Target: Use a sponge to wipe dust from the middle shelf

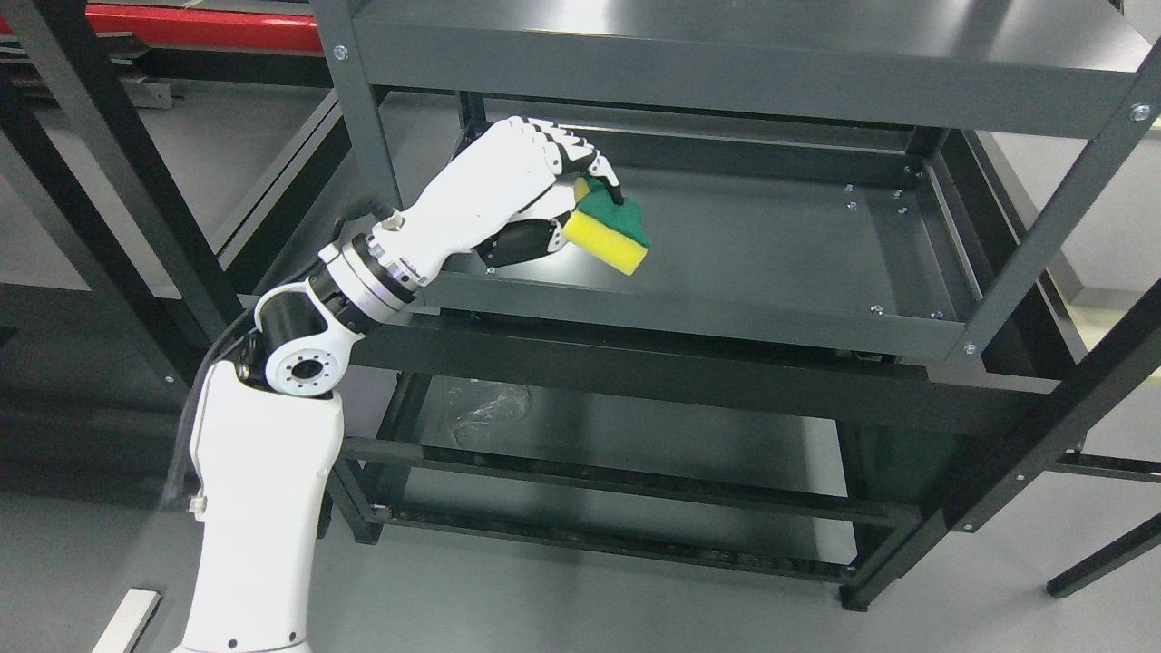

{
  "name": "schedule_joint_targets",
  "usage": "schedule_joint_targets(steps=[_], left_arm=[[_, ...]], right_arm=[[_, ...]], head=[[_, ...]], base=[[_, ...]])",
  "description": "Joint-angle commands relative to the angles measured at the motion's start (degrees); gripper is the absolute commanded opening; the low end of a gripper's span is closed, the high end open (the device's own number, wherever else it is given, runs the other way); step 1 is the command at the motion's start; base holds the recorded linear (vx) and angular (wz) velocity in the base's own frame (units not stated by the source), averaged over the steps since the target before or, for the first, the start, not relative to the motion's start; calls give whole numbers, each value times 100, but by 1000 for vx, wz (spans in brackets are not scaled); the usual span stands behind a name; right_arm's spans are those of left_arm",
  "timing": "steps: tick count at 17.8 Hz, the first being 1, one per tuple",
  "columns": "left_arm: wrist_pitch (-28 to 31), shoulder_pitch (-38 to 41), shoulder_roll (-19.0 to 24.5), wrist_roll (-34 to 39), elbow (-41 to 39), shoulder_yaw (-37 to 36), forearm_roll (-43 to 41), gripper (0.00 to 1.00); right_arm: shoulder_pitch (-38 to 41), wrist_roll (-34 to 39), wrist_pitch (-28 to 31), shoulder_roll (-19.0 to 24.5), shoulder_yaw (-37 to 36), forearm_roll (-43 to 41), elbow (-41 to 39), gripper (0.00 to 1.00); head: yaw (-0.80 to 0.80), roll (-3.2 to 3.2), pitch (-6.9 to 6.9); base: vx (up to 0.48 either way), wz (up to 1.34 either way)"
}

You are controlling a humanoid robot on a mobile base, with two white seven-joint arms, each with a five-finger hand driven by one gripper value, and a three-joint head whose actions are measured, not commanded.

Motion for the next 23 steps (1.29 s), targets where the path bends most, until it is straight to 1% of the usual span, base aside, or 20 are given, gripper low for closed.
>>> schedule_joint_targets(steps=[1,2,3,5,7,9,12,14,15,18,20,23], left_arm=[[1,-734,101,-4,84,-1455,364,0],[1,-822,101,4,84,-1676,453,0],[1,-1093,101,31,84,-1904,498,0],[1,-1524,101,48,188,-2073,585,0],[1,-2173,101,57,495,-2179,778,0],[1,-2842,101,197,838,-2266,797,0],[1,-3406,101,426,1076,-2565,718,0],[1,-3548,101,435,1165,-2689,316,0],[1,-3548,101,496,1147,-2706,-52,0],[1,-3548,101,768,1095,-2715,-590,0],[1,-3513,101,909,1147,-2733,-776,0],[1,-3495,101,919,1323,-2821,-829,0]], right_arm=[[5,2,415,-100,0,0,-100,100],[5,2,424,-100,0,0,-100,100],[-3,2,415,-100,0,0,-100,100],[5,2,415,-100,0,0,-100,100],[5,2,415,-100,0,0,-100,100],[5,2,415,-100,0,0,-100,100],[5,2,415,-100,0,0,-100,100],[5,2,415,-100,0,0,-100,100],[5,2,415,-100,0,0,-100,100],[5,2,415,-100,0,0,-100,100],[5,2,415,-100,0,0,-100,100],[5,2,415,-100,0,0,-100,100]], head=[[0,0,0],[0,0,0],[0,0,0],[0,0,-1],[0,0,-1],[0,0,-1],[0,0,-1],[0,0,0],[0,0,-1],[0,0,-1],[0,0,0],[0,0,-1]], base=[[47,-35],[47,-35],[31,0],[21,-17],[10,-32],[4,-15],[0,0],[-20,49],[-15,59],[11,5],[19,-66],[24,-122]])
